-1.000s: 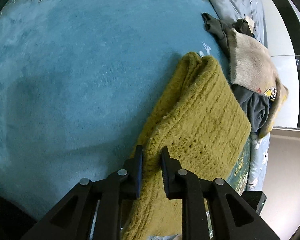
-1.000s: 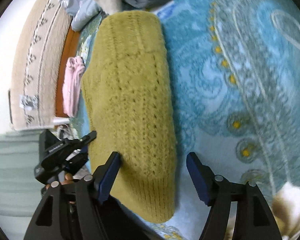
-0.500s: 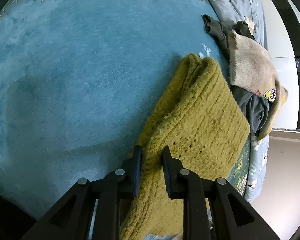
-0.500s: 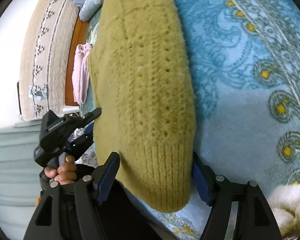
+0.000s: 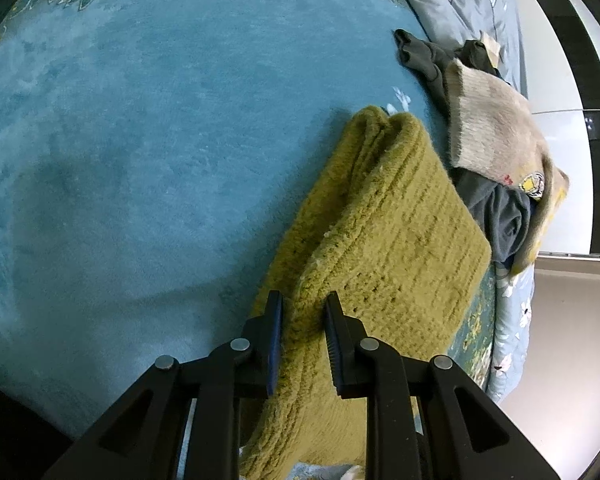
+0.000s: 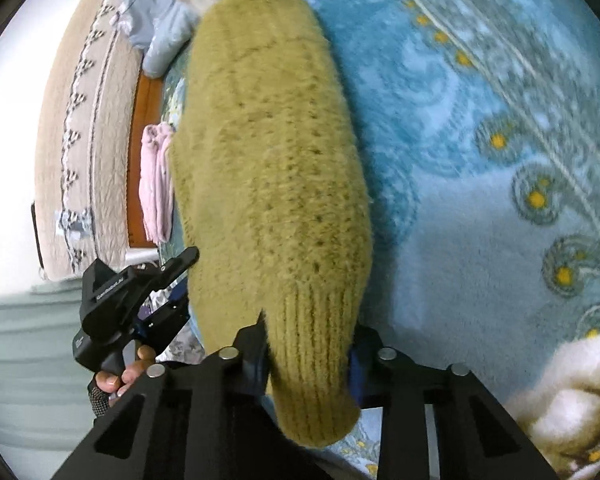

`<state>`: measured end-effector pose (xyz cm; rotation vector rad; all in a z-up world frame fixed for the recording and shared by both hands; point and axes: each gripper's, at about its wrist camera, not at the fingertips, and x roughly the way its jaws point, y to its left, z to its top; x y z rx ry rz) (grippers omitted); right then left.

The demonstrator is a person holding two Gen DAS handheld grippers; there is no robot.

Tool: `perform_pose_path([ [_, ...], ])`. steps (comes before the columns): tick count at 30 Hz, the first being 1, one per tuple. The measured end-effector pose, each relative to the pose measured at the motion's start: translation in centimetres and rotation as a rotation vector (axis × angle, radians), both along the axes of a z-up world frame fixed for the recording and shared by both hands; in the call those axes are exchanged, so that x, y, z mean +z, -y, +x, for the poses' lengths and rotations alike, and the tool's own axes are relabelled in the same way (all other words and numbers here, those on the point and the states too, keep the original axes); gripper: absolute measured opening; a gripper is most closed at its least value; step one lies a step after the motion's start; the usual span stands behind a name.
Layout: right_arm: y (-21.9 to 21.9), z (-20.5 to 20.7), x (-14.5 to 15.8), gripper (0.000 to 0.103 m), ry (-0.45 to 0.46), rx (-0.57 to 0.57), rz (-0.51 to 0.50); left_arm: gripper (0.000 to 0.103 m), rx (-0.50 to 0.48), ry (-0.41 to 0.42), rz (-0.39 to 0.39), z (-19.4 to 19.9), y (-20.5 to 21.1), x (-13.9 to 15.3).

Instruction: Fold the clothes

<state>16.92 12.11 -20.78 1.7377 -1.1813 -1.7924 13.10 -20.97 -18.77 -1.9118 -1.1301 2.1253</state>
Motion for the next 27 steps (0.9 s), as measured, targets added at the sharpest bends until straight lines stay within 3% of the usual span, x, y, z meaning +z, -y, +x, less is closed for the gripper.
perform_pose_path([
  [5,-3.2,-1.7,1.9,0.029,-0.014,0.014,0.043,0.034,0.010,-0.063,0.080,0.2,0.3,1.0],
  [9,-7.9,-4.8,3.3,0.029,-0.033,0.023,0.153,0.035,0.043,-0.087,0.108,0.3,0.8,1.4],
  [14,-12.3,-9.4,3.8,0.029,-0.019,0.060,0.214,0.035,0.055,-0.073,0.116,0.6,0.5,1.1],
  [19,-14.9,-12.2,2.7,0.029,0.005,0.167,0.182,0.036,0.022,-0.086,0.116,0.0,0.0,1.4],
  [23,-14.9,-12.3,2.2,0.036,0.010,0.230,0.210,0.049,0.007,-0.082,0.142,-1.1,-0.9,0.9],
  [27,-16.3,-11.7,3.2,0.059,-0.012,0.184,0.254,0.052,0.031,-0.070,0.186,-2.1,-1.4,0.3],
])
